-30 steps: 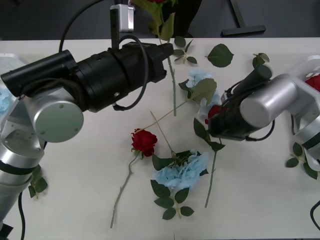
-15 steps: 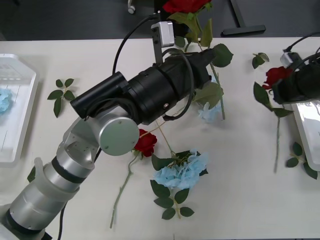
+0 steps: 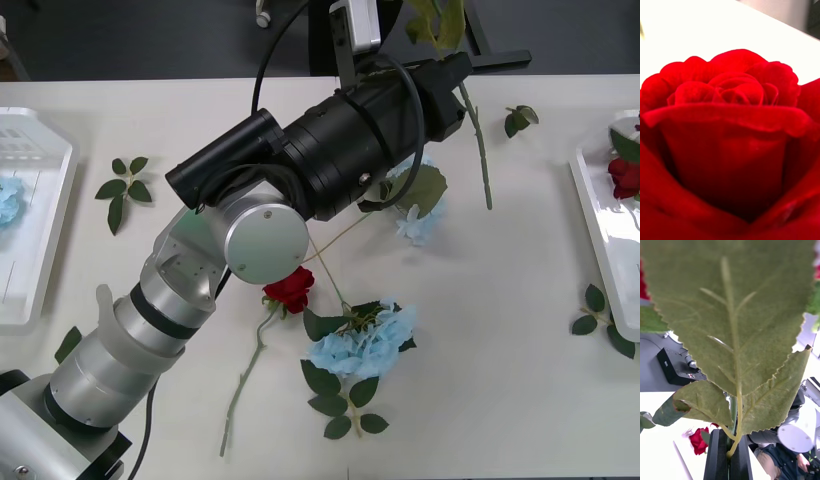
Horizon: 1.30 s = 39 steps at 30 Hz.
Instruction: Place the red flowers into the right box and the blue flowers into the left box. If a person shows an open palm, hand one flower to the person first, then continue sorting.
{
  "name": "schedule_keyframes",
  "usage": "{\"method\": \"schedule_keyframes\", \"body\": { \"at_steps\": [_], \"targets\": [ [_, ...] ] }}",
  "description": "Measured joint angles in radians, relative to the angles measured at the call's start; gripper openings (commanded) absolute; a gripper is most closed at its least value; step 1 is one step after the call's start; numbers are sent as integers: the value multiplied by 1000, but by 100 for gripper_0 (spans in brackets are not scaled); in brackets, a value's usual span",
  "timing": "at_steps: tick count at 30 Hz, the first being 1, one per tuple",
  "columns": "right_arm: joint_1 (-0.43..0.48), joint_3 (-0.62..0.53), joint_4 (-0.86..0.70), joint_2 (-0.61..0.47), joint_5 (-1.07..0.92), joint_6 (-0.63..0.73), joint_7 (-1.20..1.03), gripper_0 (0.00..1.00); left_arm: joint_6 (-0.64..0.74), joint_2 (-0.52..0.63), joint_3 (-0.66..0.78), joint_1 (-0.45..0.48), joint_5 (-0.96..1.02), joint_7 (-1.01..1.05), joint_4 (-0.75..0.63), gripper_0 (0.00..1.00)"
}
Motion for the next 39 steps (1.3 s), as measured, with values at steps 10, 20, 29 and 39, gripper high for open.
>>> {"method": "schedule_keyframes", "body": {
  "at_steps": [10,20,29,39],
  "targets": [
    [-1,3,207,46,208,-234,6,0,0,-1,-19,-8,0,0,4,0],
    [-1,3,331,105,255,-365,57,47,-1,7,-45,-9,11,0,8,0],
    [-1,3,348,105,242,-391,57,93,-1,47,-76,-47,45,0,30,0],
    [-1,3,323,21,-116,-378,387,96,-1,58,-86,-76,65,0,53,0]
  ]
}}
